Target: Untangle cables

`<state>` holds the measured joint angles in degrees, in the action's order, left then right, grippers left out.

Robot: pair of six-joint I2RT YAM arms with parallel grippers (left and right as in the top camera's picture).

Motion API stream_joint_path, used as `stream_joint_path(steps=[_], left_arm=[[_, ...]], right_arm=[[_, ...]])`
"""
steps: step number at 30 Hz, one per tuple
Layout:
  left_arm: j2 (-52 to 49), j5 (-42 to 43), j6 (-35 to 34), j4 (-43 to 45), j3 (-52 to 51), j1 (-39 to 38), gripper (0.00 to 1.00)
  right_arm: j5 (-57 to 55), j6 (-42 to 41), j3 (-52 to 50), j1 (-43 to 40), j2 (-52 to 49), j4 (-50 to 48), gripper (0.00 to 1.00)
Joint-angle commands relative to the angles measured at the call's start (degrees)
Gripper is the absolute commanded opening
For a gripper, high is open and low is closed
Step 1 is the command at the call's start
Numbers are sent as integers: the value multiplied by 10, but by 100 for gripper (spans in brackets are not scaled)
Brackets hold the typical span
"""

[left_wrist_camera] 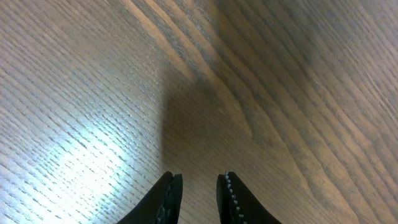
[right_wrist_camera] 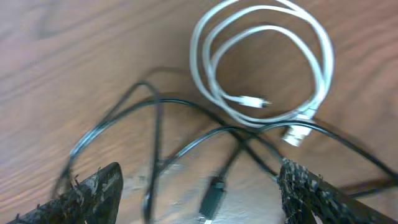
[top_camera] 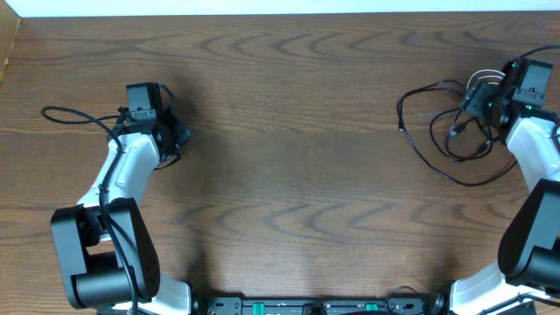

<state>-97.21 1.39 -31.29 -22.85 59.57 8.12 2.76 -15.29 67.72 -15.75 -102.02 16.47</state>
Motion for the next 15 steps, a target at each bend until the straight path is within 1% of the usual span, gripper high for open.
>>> stream_joint_path(steps=[1,2,5,6,8,10,11,13,14,15], left_arm=[[2,-3,3,-2,-3,0,24],[2,-3,3,-2,-3,0,25],[2,-3,3,-2,-3,-2,24],[2,-3,3,-2,-3,-2,24],[2,-3,3,-2,-3,-5,24],[2,-3,3,-2,-3,-7,25],[2,-3,3,-2,-3,-9,25],[2,-3,3,-2,-3,-9,25],[2,-3,3,-2,-3,-9,25],[2,-3,3,-2,-3,-9,25]], right_arm=[[51,-14,-4,7,-6,-2,75],[51,-14,-4,9,-8,-2,75],[51,-14,-4,12,-21,-2,69],[51,-14,-4,12,-28,-2,65],[49,-14,-4,12,-41,-2,48],[39,-14,-4,12,-54,0,28],[30,-14,-4,11,-58,1,15],[19,-14,-4,8,-59,7,3],[19,-14,-4,5,-57,8,1],[19,-14,-4,1,-49,11,1]])
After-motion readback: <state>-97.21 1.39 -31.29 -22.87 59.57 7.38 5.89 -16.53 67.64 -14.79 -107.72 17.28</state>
